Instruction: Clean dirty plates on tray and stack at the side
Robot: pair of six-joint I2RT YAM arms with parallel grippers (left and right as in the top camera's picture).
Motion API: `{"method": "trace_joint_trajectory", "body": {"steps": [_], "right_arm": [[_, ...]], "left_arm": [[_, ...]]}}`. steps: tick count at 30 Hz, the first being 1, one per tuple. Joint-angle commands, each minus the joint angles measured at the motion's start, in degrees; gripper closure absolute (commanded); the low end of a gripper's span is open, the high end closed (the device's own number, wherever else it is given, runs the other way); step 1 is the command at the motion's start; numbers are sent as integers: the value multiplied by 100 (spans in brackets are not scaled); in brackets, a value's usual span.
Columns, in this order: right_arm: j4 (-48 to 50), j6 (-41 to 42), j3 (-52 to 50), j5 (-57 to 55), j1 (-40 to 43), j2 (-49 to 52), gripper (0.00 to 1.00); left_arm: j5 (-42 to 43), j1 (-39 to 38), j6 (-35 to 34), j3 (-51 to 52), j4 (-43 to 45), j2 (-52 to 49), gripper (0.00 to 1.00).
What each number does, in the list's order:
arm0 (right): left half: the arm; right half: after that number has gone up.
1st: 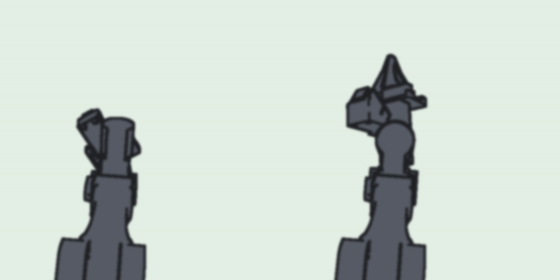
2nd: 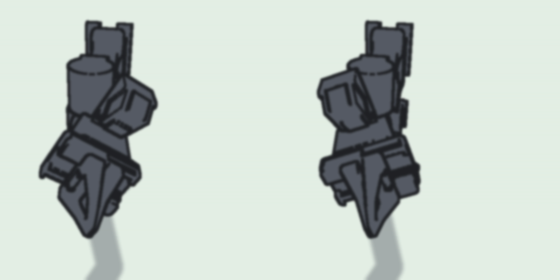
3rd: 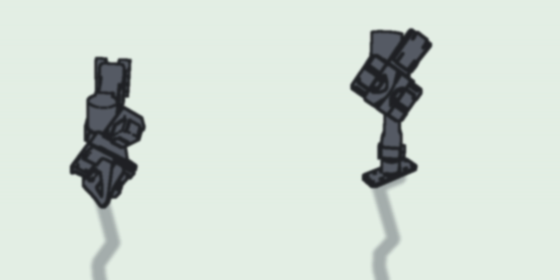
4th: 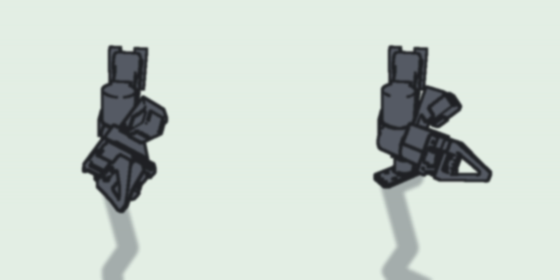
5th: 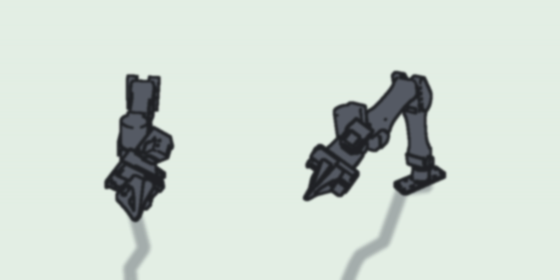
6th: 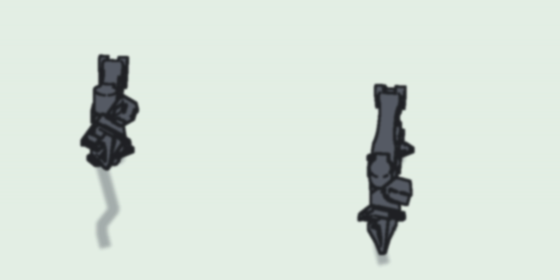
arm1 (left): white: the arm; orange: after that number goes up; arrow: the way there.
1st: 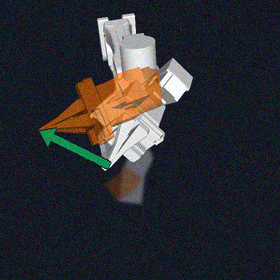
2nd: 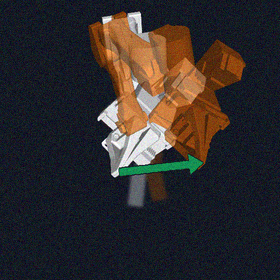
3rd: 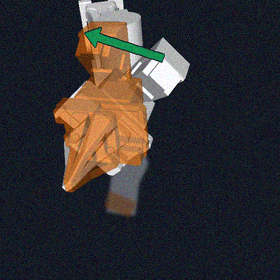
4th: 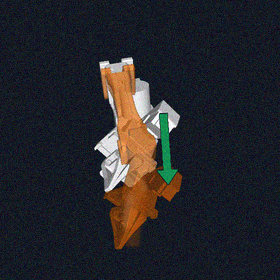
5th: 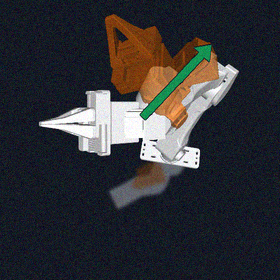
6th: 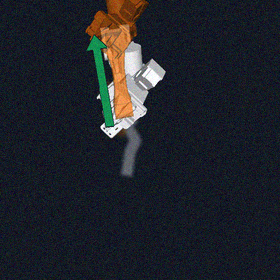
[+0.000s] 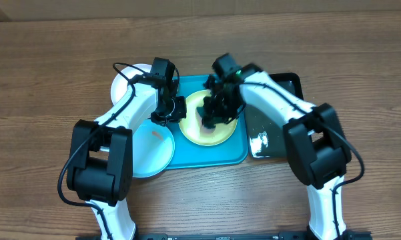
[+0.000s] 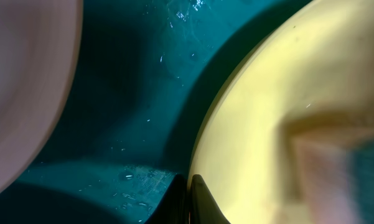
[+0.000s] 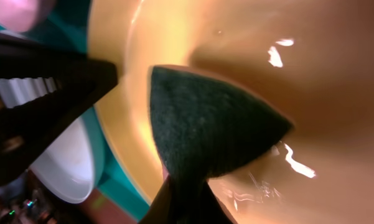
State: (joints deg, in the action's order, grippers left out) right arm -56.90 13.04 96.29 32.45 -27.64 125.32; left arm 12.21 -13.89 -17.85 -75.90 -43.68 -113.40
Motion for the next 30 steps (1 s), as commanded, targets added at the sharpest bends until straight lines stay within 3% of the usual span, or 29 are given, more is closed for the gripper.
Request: {"method": "trace_joint_trajectory", "body": {"steps": [1,5,12,15,23,30], "right_arm": [[-354,-435,638,369,474,-481,96],[-1069,-752,966,219,916,-822,96],[-2146,-754,935,-1325,1766,-1082,96],[-2267,-778,782,-1399,1912,-1078,96],[-1801,-774,555,-450,1578,-1075,96],[-1231,-697,527,-610,654,-1036,96]], "left_arm": [[94,-37,116,-76,22,28,96],[94,-37,116,-76,22,28,96],[96,-39,114,-76,22,28,96],[98,-39,114,-76,24,28,96],[96,-39,114,-76,24,28,96],[96,-39,114,-76,22,28,96]]}}
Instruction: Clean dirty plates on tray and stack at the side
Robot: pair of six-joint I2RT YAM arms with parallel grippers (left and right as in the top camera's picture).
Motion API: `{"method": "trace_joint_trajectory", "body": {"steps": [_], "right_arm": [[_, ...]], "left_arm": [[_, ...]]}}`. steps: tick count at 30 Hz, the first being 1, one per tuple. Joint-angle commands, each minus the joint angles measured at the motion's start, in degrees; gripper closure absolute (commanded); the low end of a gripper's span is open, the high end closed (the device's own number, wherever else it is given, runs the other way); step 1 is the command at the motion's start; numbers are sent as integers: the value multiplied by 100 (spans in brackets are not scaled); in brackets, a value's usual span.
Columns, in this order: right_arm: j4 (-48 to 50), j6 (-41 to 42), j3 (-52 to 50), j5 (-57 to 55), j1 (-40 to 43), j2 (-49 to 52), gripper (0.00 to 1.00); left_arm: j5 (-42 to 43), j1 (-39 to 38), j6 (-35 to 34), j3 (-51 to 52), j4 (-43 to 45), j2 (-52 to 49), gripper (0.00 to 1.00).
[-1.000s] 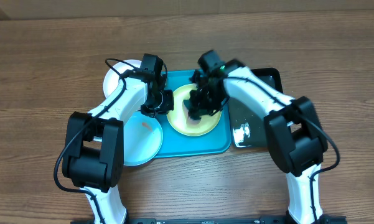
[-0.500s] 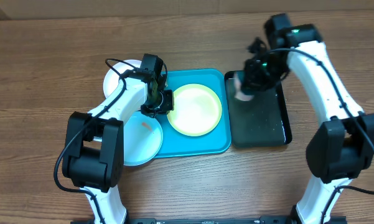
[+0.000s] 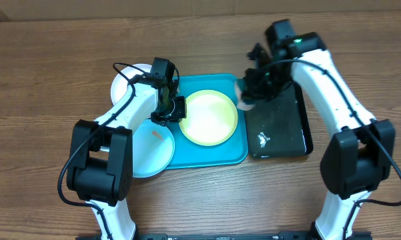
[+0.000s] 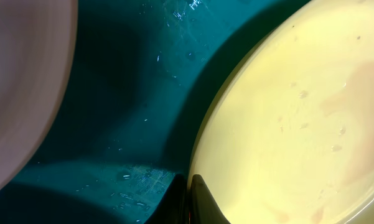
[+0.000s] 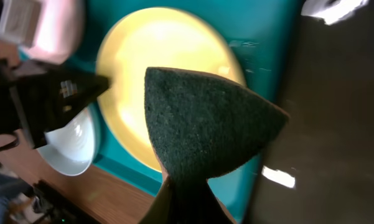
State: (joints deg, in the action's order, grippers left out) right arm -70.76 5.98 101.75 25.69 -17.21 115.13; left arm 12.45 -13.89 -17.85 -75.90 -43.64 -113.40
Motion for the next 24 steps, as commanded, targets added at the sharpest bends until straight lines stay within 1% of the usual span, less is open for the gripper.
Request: {"method": "trace_joint_trajectory", "body": {"steps": [1,5,8,10,15,21,24], "right_arm": [[240,24,-20,-90,-511,-7,96],[518,474,-28,-1217,-966,9,96],[761,608,-138,-1978,-1207,9,96],[960,605,-282,-2234,-1296,9,96],[1624,601,-841,-2267,-1327,9,96],[2761,599,-1690,-2267,-1327,9,96],[3104,603,-1980,-2267,-1327,9,96]], "left_arm": [[72,-39,114,-76,17,28,96],[74,-39,114,-76,17,28,96],[74,-39,114,-76,17,28,96],[72,-39,114,-76,15,28,96],[74,-39,114,-76,15,28,96],[74,-39,114,-76,15,28,96],[74,-39,114,-76,15,28,96]]}}
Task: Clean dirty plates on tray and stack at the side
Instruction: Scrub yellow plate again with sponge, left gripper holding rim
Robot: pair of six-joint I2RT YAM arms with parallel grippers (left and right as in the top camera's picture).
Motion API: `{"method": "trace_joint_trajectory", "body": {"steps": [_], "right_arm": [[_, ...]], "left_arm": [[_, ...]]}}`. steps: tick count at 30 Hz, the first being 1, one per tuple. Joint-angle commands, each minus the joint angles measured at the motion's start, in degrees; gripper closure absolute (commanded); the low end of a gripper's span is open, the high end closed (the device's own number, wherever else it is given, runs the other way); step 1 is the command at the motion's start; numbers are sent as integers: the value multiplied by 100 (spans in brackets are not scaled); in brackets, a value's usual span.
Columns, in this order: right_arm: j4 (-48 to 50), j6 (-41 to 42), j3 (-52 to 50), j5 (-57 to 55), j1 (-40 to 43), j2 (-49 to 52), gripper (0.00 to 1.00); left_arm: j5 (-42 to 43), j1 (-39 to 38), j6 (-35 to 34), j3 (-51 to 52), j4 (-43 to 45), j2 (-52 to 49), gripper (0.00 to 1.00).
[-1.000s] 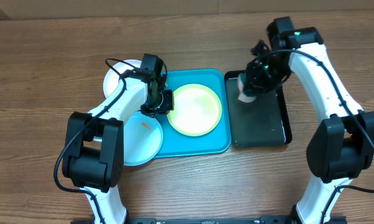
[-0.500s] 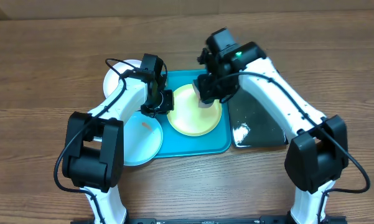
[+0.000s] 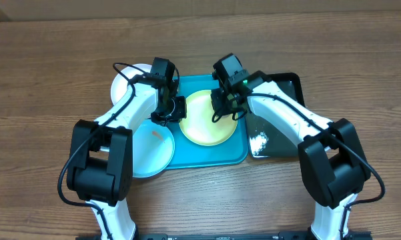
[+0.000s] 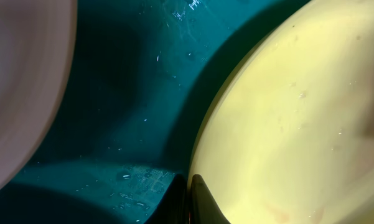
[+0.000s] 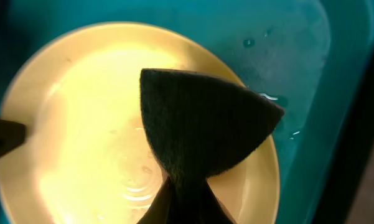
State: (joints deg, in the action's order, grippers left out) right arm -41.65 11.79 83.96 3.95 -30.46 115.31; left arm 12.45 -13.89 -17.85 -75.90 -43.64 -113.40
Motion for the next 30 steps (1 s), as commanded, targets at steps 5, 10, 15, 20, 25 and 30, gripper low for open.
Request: {"method": "trace_joint_trajectory", "body": {"steps": [5,10,15,20,25,30], "right_arm": [[551,24,-485,-219,15,2,96],[802,24,-619,-542,35,37,96],[815,42,-643,-476,131,236,96],[798,44,-643,284,247,249,96],[793,46,-643,1626,236,249,96],[647,46,-643,2151,74,249,96]], "left_arm": [[74,-39,114,-76,15,28,96],[74,-39,114,-76,15,28,96],[74,-39,114,-76,15,28,96],[74,-39,116,-76,13,28,96],[72,-39,116,-76,17,28,96],[70,-39,116,-76,15,26,96]]}}
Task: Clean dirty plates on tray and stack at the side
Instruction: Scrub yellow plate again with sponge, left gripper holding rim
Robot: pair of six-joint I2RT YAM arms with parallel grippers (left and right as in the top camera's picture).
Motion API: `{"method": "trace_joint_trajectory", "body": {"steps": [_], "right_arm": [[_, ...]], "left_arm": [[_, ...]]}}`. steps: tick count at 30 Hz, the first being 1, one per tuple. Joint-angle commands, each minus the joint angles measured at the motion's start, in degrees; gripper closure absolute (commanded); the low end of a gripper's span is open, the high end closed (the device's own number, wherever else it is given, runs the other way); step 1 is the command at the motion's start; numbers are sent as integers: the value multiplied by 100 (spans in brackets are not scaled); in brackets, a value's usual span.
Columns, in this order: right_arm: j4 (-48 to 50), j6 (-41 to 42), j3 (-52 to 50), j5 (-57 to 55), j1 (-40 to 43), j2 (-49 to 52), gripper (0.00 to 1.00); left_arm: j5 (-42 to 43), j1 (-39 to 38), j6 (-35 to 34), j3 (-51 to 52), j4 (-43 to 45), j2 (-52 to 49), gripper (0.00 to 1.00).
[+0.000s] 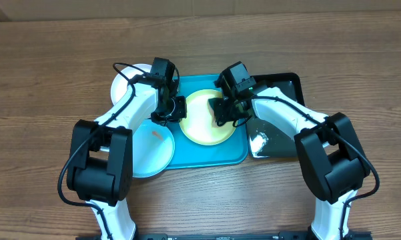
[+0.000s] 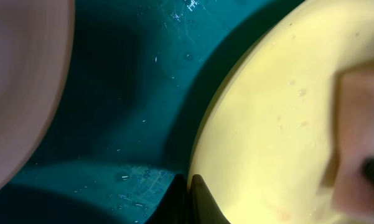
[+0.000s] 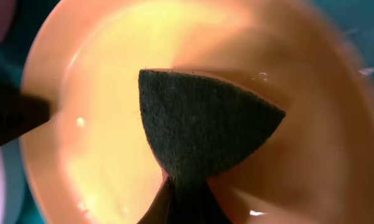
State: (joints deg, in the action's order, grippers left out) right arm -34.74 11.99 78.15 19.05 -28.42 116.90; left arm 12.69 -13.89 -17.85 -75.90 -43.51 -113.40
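Observation:
A yellow plate [image 1: 201,123] lies on the teal tray [image 1: 233,157]. My left gripper [image 1: 176,110] is shut on the plate's left rim [image 2: 202,155]; the wrist view shows its fingertips [image 2: 193,196] pinched at the edge. My right gripper [image 1: 225,111] is shut on a dark green sponge [image 3: 205,134], which is down over the right half of the plate [image 3: 99,149]. The sponge shows blurred at the right of the left wrist view.
A light blue plate [image 1: 150,152] lies left of the tray with a reddish smear on it. A white plate [image 1: 123,83] sits at the back left under the left arm. A black tray [image 1: 280,133] with wet patches stands right of the teal one.
My right gripper with the sponge has shifted slightly right and toward the front, closer over the yellow plate's surface. The left gripper keeps its hold on the rim.
The sponge was on the yellow plate while the left gripper held the rim. Then the right gripper was over the black tray with the sponge, the plate bare. Then it was back above the plate, and now the sponge is down on it.

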Motion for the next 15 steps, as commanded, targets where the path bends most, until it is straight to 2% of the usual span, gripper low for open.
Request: {"method": "trace_joint_trajectory", "body": {"steps": [1,8,15], "right_arm": [[-125,26,-63,664,-175,90,96],[-710,-20,-46,409,-245,90,96],[-501,7,-39,-623,310,90,96]], "left_arm": [[46,-39,118,-76,2,26,96],[44,-42,240,-74,2,26,96],[44,-42,306,-74,4,26,96]]}}
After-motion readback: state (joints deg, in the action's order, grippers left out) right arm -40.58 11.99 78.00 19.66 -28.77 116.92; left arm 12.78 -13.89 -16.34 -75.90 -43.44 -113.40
